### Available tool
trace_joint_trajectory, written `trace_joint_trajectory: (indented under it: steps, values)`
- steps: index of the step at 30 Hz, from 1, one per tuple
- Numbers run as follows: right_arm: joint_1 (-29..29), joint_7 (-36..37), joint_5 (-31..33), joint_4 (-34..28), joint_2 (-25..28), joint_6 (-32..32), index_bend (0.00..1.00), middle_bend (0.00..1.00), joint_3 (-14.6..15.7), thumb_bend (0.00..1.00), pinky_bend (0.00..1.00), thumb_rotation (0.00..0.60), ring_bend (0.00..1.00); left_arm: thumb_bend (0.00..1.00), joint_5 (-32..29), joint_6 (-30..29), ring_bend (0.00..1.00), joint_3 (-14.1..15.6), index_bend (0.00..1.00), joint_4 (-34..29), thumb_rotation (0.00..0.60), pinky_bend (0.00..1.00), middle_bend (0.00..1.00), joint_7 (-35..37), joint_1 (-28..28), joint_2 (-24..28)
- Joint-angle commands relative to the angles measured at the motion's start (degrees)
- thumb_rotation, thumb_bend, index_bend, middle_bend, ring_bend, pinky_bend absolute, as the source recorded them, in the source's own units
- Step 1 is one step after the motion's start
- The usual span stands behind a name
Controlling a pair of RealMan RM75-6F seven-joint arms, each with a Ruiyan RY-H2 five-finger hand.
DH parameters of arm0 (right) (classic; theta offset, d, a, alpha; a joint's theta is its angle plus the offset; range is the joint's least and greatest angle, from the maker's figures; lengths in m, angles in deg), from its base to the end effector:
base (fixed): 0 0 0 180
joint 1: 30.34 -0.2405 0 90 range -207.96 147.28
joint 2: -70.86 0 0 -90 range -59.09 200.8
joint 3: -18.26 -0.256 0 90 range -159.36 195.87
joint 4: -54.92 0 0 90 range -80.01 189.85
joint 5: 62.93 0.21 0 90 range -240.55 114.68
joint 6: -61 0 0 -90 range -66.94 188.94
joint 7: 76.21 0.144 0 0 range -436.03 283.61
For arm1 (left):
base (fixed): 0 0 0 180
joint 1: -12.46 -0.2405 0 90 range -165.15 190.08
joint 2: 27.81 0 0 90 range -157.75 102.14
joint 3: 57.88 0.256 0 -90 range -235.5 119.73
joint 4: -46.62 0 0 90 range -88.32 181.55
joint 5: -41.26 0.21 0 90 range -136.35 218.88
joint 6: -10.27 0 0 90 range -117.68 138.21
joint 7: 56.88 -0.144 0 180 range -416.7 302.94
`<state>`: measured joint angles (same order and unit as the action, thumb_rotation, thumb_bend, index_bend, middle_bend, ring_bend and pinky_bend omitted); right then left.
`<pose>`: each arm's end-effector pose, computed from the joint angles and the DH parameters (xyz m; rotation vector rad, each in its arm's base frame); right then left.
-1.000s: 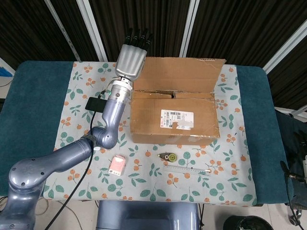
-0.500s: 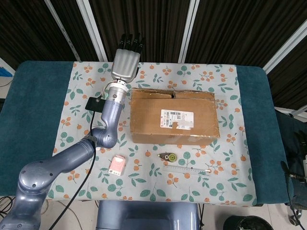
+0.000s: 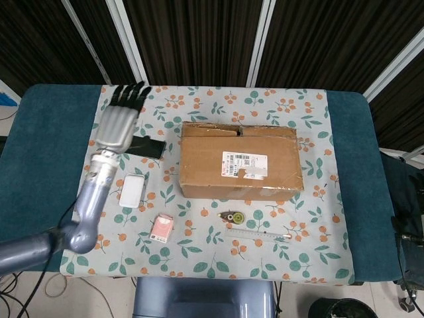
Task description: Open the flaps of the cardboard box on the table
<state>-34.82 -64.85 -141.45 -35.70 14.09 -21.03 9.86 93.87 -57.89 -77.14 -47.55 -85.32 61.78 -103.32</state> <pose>-0.3349 -0.1987 0.2215 1.2085 -0.9410 0.9307 -0.0930 0.3980 0.1083 -1.5369 -0.6955 -1.0764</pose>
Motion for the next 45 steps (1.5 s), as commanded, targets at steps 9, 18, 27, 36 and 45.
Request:
trace_joint_trajectory:
  steps: [9, 18, 27, 36, 45]
  values:
    - [-6.8, -5.6, -0.6, -7.6, 4.6, 5.0, 0.0, 0.0, -4.1, 0.36, 0.21, 0.6, 0.01, 0.14, 17.5, -17.9, 0.0, 14.6, 0.0, -11.5, 0.6, 0.01, 0.0, 12.1, -22.3, 11.2]
    - [-19.0, -11.0, 4.9, -13.5, 6.1, 16.6, 0.0, 0.0, -10.7, 0.4, 0.21, 0.6, 0.02, 0.15, 21.1, -23.3, 0.0, 18.9, 0.0, -3.7, 0.6, 0.01, 0.0, 19.3, -31.3, 6.9]
    - [-33.3, -19.9, 16.8, -12.3, 3.3, 29.3, 0.11, 0.09, -15.8, 0.69, 0.23, 0.6, 0.11, 0.15, 23.5, -22.8, 0.0, 17.9, 0.0, 0.9, 0.6, 0.01, 0.0, 23.6, -33.4, 4.4]
    - [-45.9, -28.2, 25.2, -2.3, -5.1, 36.5, 0.24, 0.25, -15.5, 0.94, 0.27, 0.6, 0.26, 0.15, 23.1, -20.0, 0.0, 16.5, 0.0, 1.3, 0.6, 0.01, 0.0, 26.5, -34.1, 4.7]
    - [-54.1, -35.2, 36.0, 6.2, -13.1, 41.2, 0.29, 0.29, -10.9, 1.0, 0.28, 0.6, 0.29, 0.15, 22.9, -17.8, 0.0, 15.5, 0.0, 1.0, 0.6, 0.01, 0.0, 27.6, -34.6, 5.1]
